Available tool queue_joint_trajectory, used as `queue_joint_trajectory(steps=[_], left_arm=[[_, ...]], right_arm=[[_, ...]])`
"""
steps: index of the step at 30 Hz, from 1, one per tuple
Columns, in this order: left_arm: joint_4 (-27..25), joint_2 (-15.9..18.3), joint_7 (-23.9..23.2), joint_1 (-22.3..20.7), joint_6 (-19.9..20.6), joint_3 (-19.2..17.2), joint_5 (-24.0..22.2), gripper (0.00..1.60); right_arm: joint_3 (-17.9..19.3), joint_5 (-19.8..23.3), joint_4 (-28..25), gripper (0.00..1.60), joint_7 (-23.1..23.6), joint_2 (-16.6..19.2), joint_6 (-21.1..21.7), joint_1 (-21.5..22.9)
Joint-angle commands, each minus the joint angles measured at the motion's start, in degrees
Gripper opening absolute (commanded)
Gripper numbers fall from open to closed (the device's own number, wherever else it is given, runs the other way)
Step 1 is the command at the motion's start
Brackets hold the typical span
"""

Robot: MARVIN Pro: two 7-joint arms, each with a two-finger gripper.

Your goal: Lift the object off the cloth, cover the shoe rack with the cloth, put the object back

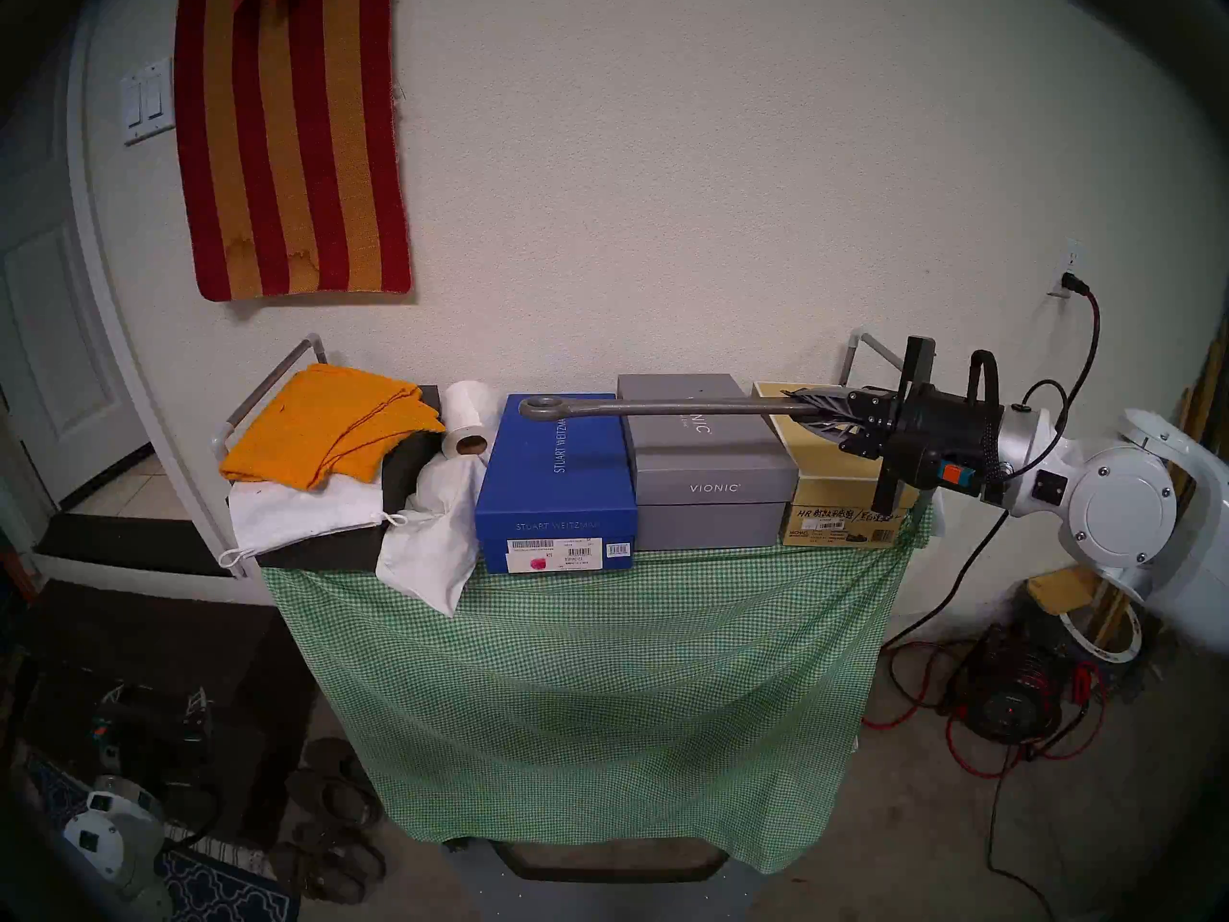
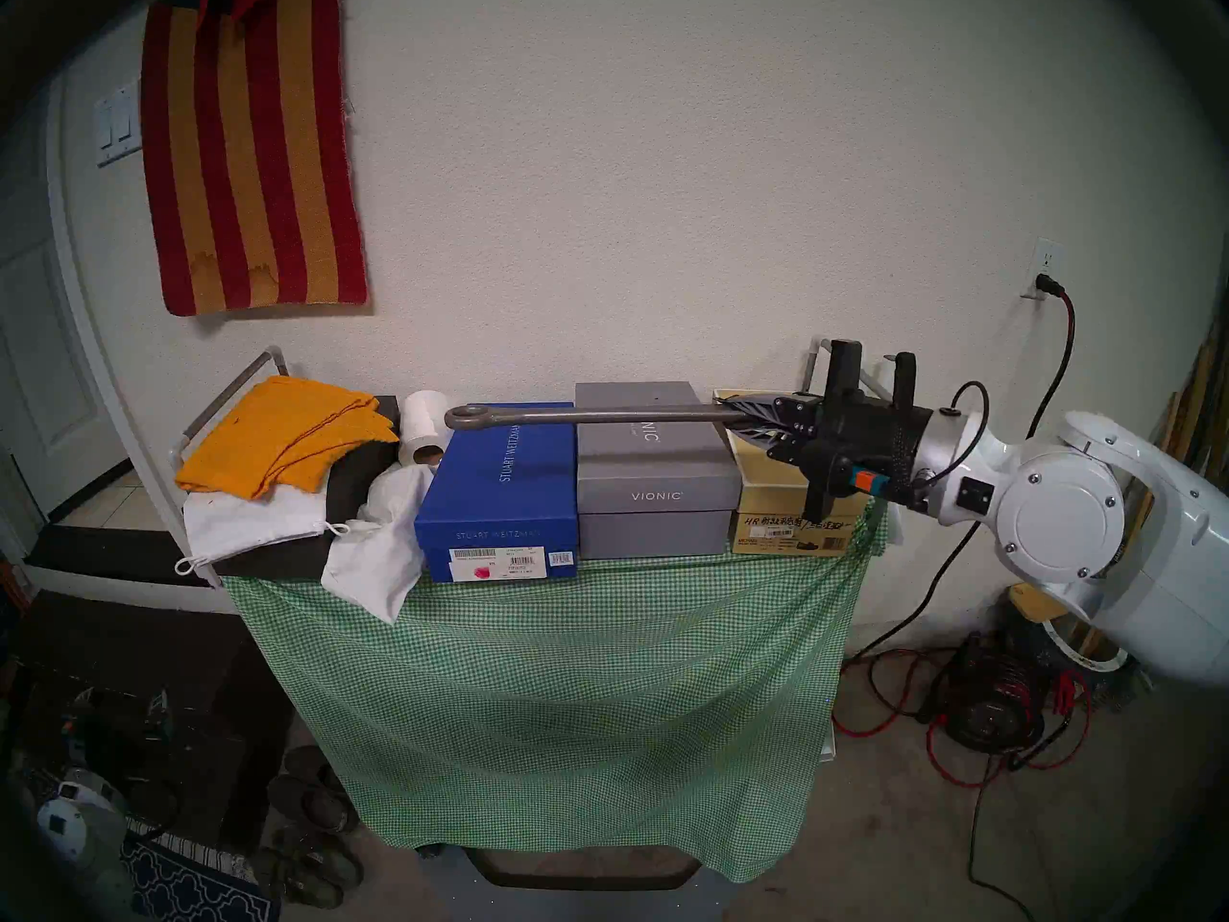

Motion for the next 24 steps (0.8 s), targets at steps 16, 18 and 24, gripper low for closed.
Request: queue_joint_trajectory(steps=[16,18,24], left_arm=[[-0.6,-1.45,-1.42,0.5,1.07,-1.13,-0.18,1.6],[-0.61,-1.49,-1.45,0.5,1.1,-1.14,-0.18,1.6],[-0.67,-1.68,-1.7,0.5,1.32,-1.3,-0.18,1.6]], right_arm=[[-2.96,0.31,0.4,0.0,-0.26,-0.16,-0.99,4.03],[-3.03,0.31,0.4,0.0,-0.26,-0.16,-1.01,4.11],[-3.53,0.34,0.47,0.0,-0.27,-0.16,-1.11,4.61]])
